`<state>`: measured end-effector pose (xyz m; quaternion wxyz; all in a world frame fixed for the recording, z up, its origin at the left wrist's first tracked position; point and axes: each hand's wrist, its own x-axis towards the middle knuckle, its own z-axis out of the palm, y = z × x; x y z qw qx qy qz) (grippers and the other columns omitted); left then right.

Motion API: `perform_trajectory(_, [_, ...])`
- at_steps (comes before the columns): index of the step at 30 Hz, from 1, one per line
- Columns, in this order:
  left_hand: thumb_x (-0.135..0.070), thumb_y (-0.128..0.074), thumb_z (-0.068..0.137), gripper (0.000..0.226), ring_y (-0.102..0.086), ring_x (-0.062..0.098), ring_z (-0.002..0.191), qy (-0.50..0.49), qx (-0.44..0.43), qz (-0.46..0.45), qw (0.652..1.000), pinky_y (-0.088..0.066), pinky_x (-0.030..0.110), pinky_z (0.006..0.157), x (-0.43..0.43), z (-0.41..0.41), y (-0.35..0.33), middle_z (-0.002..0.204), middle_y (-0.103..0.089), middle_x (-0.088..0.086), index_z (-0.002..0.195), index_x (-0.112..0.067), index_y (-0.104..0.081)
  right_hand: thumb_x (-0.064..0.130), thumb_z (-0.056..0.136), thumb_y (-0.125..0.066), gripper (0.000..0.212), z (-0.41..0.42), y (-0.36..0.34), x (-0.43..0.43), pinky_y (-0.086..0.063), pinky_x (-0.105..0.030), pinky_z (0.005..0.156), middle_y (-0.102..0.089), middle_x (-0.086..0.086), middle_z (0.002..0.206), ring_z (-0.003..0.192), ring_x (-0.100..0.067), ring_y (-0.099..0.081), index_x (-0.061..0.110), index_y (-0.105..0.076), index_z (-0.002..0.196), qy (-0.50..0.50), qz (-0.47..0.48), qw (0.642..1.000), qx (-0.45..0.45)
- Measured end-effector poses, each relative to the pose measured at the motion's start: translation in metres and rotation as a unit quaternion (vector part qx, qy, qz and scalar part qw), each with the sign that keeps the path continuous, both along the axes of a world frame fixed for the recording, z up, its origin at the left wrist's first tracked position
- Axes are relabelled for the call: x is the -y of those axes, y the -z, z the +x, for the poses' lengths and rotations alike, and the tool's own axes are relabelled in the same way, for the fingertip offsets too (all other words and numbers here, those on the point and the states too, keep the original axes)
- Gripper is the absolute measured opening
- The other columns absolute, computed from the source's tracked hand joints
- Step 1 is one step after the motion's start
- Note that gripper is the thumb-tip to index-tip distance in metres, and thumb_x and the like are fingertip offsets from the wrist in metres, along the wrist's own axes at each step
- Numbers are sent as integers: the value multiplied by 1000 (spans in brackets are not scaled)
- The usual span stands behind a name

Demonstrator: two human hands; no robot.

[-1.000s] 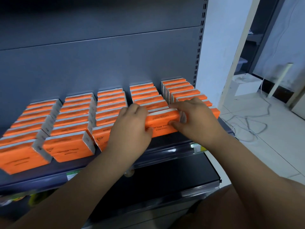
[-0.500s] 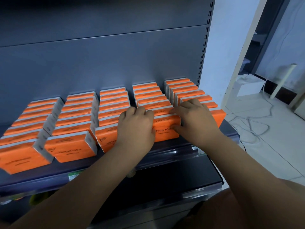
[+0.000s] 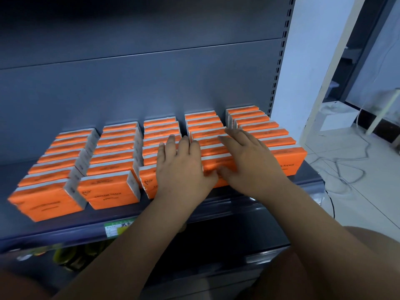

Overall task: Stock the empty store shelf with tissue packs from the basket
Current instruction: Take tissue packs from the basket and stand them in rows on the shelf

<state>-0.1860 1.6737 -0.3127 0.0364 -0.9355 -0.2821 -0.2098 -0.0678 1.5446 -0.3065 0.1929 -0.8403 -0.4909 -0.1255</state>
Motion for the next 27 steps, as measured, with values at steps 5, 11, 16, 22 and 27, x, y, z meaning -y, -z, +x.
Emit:
perform_trajectory(5, [-79,-37,83,88,-27,33,154,-37,34,-6,999,-21,55,124,-11,-33,-6,158,-47,5,146,-19,-51,52,95,-42,68,-21,-5,-14,-28,-47,123,-42,0,161,151,-22,-33,20,-44,154,-24,85,996,-31])
perform_trajectory(11, [-70,-37,91,82,-33,39,151,-158,58,22,985,-27,59,120,-36,-121,-14,157,-48,13,149,-13,-51,49,102,-44,63,-83,-12,-49,-24,-35,126,-43,-2,161,151,-17,-34,15,-43,155,-96,164,978,-84])
perform_trajectory(16, [-67,-40,91,80,-37,42,148,-267,89,71,957,-27,60,119,-68,-231,-30,153,-53,17,145,-9,-55,55,99,-39,67,-171,-28,-108,-20,-30,127,-42,1,161,151,-15,-34,17,-46,154,-204,149,962,-104])
perform_trajectory(22, [-66,-40,92,79,-34,39,150,-416,85,73,902,-26,58,120,-77,-374,-39,155,-51,15,146,-11,-53,54,98,-39,68,-310,-41,-176,-23,-30,125,-42,0,161,151,-17,-32,16,-44,154,-340,153,914,-158])
perform_trajectory(27, [-66,-43,92,78,-31,38,151,-533,79,53,841,-26,56,121,-63,-489,-24,155,-51,13,145,-10,-54,50,98,-43,64,-443,-27,-218,-27,-41,123,-40,-3,162,152,-21,-30,17,-44,153,-438,98,870,-205])
